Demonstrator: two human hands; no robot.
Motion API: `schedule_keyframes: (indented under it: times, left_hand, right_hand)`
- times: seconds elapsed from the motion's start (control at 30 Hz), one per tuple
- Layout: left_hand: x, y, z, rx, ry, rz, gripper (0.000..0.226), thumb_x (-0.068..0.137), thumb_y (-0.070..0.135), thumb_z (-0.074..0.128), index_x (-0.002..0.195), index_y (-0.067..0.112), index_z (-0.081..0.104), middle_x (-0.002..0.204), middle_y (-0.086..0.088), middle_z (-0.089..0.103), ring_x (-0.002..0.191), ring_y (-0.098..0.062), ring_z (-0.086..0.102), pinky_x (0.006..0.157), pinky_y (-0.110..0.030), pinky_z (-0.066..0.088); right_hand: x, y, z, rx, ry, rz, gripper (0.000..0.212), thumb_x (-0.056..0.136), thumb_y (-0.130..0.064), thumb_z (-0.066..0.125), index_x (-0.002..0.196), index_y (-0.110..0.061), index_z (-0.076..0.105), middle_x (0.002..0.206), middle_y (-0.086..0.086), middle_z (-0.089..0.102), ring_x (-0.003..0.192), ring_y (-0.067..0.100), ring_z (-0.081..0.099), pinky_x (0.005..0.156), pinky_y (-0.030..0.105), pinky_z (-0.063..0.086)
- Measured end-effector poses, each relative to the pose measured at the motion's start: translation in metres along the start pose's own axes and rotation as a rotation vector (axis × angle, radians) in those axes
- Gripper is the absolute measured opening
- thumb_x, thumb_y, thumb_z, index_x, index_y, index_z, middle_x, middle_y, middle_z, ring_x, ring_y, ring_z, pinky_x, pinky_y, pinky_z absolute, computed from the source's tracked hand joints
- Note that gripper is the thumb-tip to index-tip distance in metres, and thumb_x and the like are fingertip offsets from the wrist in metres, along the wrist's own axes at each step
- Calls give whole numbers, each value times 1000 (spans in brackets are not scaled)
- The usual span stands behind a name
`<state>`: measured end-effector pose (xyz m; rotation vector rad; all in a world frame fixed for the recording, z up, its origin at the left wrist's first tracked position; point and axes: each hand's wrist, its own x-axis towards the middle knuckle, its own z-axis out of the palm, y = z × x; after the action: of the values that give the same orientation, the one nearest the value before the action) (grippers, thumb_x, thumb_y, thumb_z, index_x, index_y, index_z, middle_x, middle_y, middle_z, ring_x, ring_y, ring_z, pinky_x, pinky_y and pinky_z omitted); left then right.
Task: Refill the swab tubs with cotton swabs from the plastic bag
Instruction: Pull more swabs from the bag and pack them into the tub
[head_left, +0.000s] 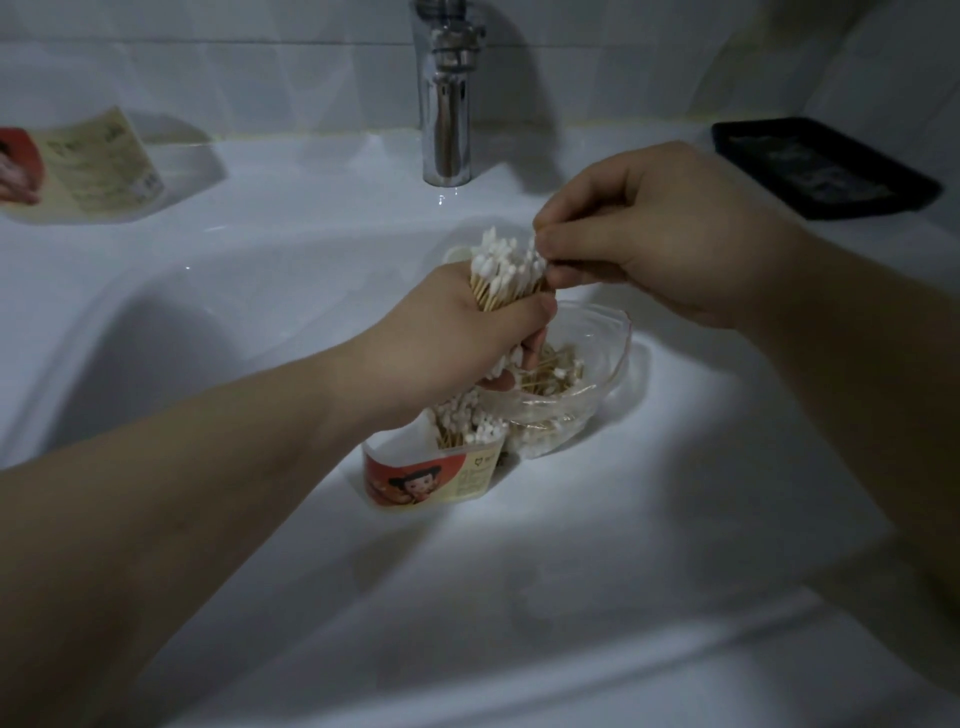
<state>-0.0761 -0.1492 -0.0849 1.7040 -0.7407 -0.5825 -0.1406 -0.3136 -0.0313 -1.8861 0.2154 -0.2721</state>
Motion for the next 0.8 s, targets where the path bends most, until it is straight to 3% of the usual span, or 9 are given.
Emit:
schedule_keyframes:
  times: [0.17,0.37,0.5,0.6,0.7,0.8]
  left_hand:
    - [-1,1,0,-119,-7,-18,14,99,10,61,92,-2,65,70,-9,65,68,-21,64,66,-34,59]
    - [0,2,0,-231,0,-13,11,101,4,58,107,-2,64,73,-11,65,71,-27,62,69,-39,59]
    - [2,2,-1,-177,73,-16,11,100,9,60,100,0,66,68,-7,62,67,-26,60,67,-40,57]
    - [6,1,-4,-218,172,-59,10,100,12,62,94,6,67,67,-2,63,65,-18,64,68,-35,60]
    - [8,-1,-6,-226,221,-81,11,99,14,62,90,9,65,67,0,65,67,-16,66,70,-35,62]
    - [8,-2,-5,-228,212,-88,11,99,14,63,90,9,66,69,-1,65,69,-18,67,71,-37,62]
  right_hand:
    - [3,6,4,-31,-10,-53,14,85,1,78,95,-9,77,82,9,78,78,21,77,75,23,61]
    - [2,2,-1,-412,-141,-165,27,92,-6,71,107,-27,77,87,-12,79,82,4,74,81,24,61]
    - [1,3,0,-403,-145,-117,28,98,-3,60,115,-20,75,88,-2,78,78,10,75,76,31,64]
    - [2,6,0,-467,-171,-35,31,93,3,57,104,-21,73,81,0,78,72,14,76,74,34,64]
    - [0,10,3,-756,-351,10,28,85,-5,64,98,-27,77,83,-5,78,69,10,75,74,31,63]
    - [-2,13,12,-1028,-491,22,30,81,-24,73,110,-34,76,92,-16,74,79,9,73,78,32,61]
